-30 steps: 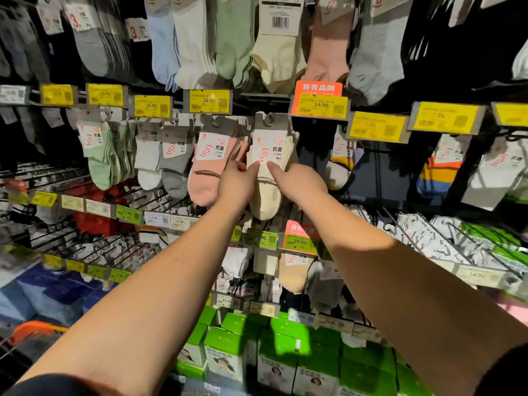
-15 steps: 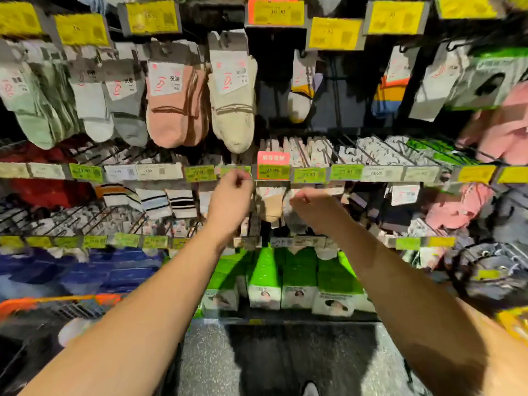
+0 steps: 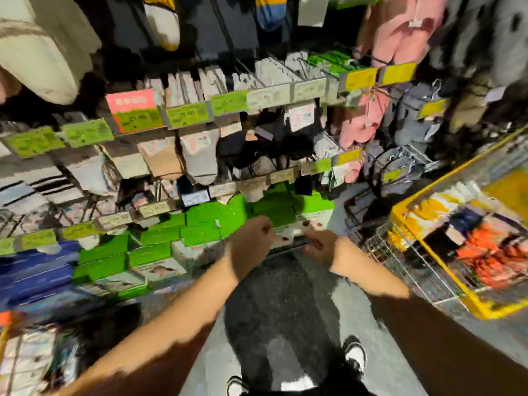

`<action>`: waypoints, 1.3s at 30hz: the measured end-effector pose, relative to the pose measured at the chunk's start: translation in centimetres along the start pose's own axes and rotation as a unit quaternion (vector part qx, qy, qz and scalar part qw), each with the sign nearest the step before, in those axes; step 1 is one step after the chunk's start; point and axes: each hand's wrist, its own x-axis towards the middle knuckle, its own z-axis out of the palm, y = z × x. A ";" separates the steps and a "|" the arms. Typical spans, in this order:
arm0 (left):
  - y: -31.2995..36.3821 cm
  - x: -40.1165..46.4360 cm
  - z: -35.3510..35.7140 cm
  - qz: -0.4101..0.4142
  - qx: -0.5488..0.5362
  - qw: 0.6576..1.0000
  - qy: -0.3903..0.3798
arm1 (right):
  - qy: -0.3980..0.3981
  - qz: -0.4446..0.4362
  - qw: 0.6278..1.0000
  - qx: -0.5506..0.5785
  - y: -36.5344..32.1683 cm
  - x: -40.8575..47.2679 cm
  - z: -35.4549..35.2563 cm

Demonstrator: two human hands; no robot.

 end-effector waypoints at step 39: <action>27.6 26.0 59.9 -0.185 0.126 0.852 -0.474 | 0.189 0.453 0.496 0.716 57.4 13.2 -3.6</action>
